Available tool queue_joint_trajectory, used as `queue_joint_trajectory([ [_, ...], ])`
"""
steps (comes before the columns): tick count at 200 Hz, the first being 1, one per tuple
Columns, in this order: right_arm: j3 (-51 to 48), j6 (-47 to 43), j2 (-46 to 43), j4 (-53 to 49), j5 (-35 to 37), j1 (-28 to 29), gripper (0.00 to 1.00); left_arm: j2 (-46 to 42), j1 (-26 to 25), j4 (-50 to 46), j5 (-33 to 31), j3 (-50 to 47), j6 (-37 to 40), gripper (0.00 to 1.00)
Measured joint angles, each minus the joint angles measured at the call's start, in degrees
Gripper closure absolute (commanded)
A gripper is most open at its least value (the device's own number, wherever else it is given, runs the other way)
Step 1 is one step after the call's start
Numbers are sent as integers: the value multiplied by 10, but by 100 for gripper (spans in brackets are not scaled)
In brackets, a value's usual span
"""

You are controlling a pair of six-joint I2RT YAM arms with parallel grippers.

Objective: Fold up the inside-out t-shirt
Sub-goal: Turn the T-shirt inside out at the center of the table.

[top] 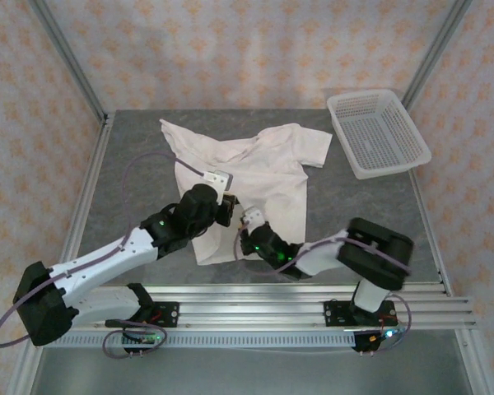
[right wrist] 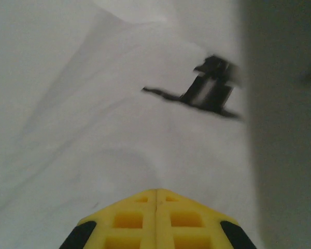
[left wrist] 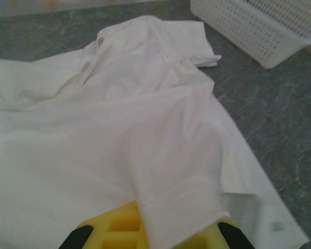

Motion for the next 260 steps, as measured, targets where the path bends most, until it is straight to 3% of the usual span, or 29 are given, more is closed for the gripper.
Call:
queue_joint_trajectory([
  [23, 66, -80, 71, 52, 83, -19, 100, -9, 1, -22, 24, 24, 0, 100],
  [57, 126, -166, 81, 80, 198, -84, 100, -10, 1, -73, 86, 78, -2, 100],
  [87, 151, -166, 64, 56, 234, -141, 100, -1, 3, -94, 123, 151, -11, 100],
  [107, 151, -143, 41, 21, 207, -150, 100, 17, 3, -101, 137, 196, -18, 100],
  [158, 174, -64, 82, -20, 115, -83, 100, 84, 3, -122, 160, 297, -29, 100],
  [213, 283, 35, 124, -152, 13, -202, 100, 68, 3, -133, 207, 317, -28, 100],
  [260, 361, 104, 189, -235, -105, -192, 100, 57, -17, -136, 226, 343, -14, 100],
])
